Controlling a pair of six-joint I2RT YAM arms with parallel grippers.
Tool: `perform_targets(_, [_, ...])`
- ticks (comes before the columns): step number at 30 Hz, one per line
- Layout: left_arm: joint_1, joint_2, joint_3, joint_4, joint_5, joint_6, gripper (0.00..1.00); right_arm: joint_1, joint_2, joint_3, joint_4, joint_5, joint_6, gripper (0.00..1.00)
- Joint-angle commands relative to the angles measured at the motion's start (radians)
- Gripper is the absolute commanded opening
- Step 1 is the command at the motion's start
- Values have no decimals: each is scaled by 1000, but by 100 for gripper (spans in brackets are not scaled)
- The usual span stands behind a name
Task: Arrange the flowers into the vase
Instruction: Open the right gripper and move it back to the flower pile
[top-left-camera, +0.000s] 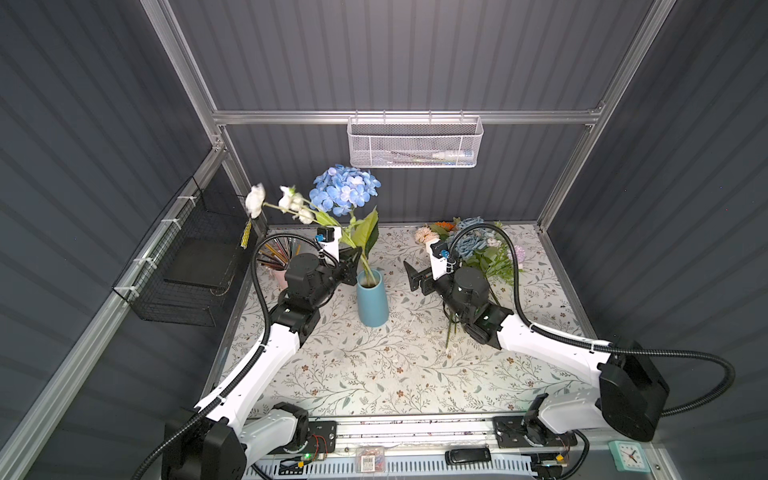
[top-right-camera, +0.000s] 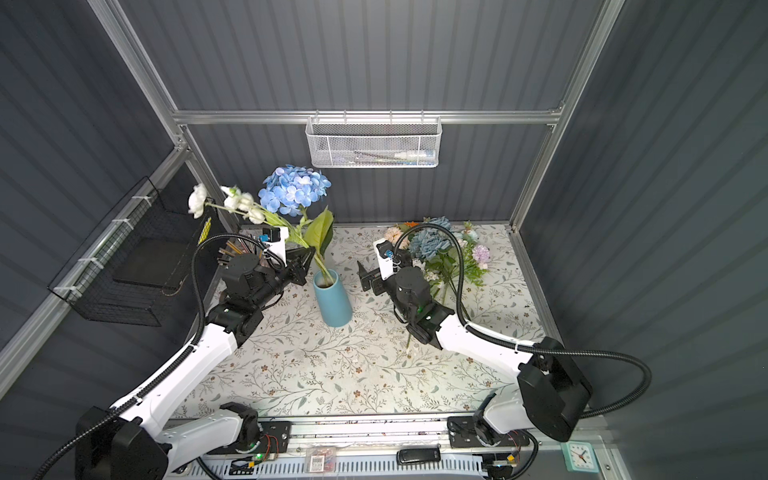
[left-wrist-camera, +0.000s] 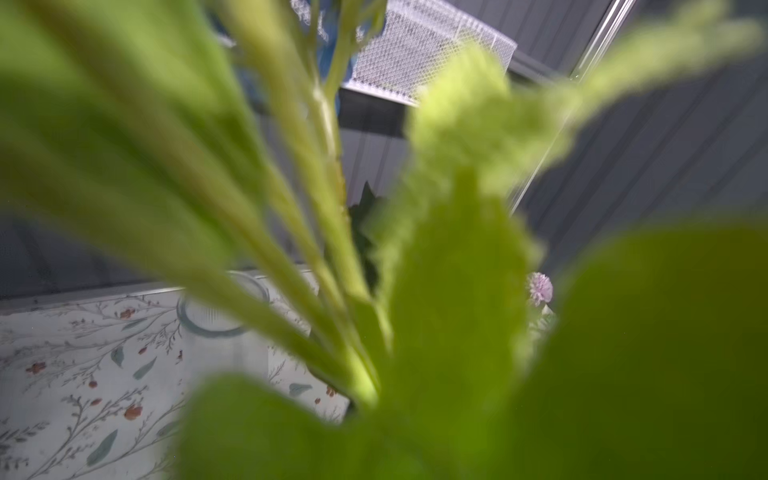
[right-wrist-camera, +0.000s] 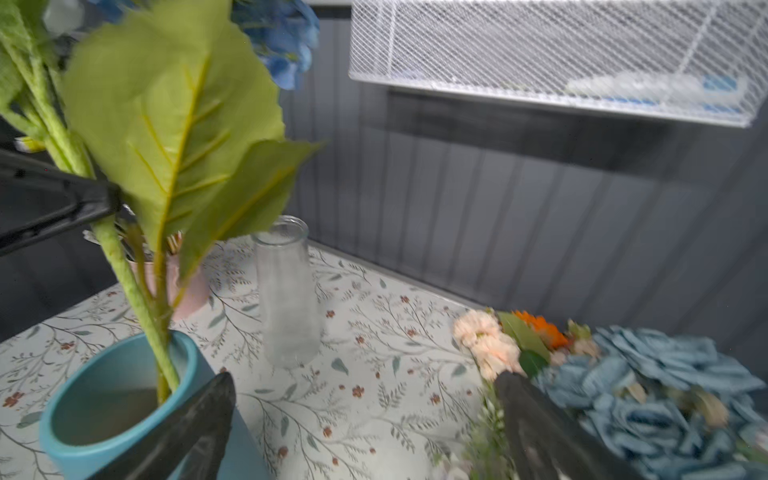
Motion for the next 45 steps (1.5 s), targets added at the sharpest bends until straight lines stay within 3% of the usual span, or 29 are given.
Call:
perform_targets(1, [-8,32,-7,-110,-15,12,42,-39,-40,34,-226,65,111,99])
perform_targets(3, [-9,26,-2,-123,-28,3,65,-65,-63,31,-290,62,165,99])
perform_targets(7, [-9,7,24,-176,-37,-10,99,-119,-93,48,-479,33,274,99])
perform_targets(12, [-9,-23,34,-212,-30,-31,100,-172,-120,52,-644,5,354,99])
perform_targets(17, [-9,-61,31,-216,-39,-47,100,-237,-148,55,-756,-46,331,97])
perform_targets(22, [-9,-87,22,-233,-63,-45,100,-331,-156,75,-900,-88,279,91])
perform_targets(28, [-9,-105,11,-232,-72,-61,100,-470,-124,74,-1017,-221,237,79])
perform_targets(36, [-9,-103,11,-217,-106,-61,100,-599,-46,71,-974,-275,201,68])
perform_targets(45, [-9,-108,27,-228,-114,-62,100,-650,115,128,-890,-331,168,60])
